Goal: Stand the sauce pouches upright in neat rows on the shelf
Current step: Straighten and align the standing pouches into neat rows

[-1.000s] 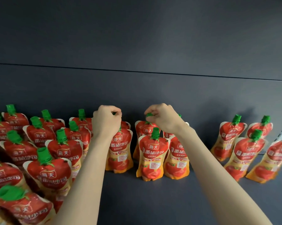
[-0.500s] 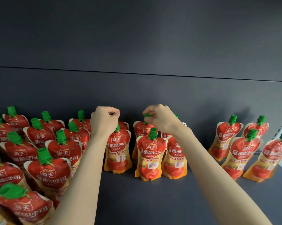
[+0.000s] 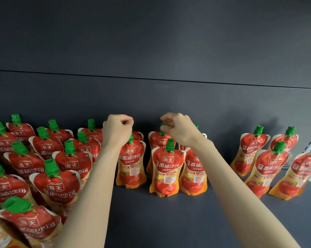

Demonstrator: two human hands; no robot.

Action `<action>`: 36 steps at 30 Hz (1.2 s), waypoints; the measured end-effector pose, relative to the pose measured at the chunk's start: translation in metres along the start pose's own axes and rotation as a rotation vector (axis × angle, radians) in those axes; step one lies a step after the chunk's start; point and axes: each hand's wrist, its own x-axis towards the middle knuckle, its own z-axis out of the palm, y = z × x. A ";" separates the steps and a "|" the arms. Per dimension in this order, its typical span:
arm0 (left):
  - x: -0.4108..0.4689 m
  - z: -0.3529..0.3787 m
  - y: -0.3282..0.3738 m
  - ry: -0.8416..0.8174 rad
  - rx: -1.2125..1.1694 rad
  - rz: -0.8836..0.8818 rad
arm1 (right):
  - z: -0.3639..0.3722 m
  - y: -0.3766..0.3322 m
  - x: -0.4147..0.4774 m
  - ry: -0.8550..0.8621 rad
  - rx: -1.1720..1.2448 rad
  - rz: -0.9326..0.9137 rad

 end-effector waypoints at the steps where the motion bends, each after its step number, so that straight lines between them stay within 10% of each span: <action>1: -0.002 -0.001 0.001 0.018 -0.020 0.013 | -0.002 -0.002 -0.005 0.061 0.033 -0.011; 36: -0.068 0.027 -0.048 0.305 -0.282 0.146 | 0.070 -0.010 -0.067 0.408 0.290 0.022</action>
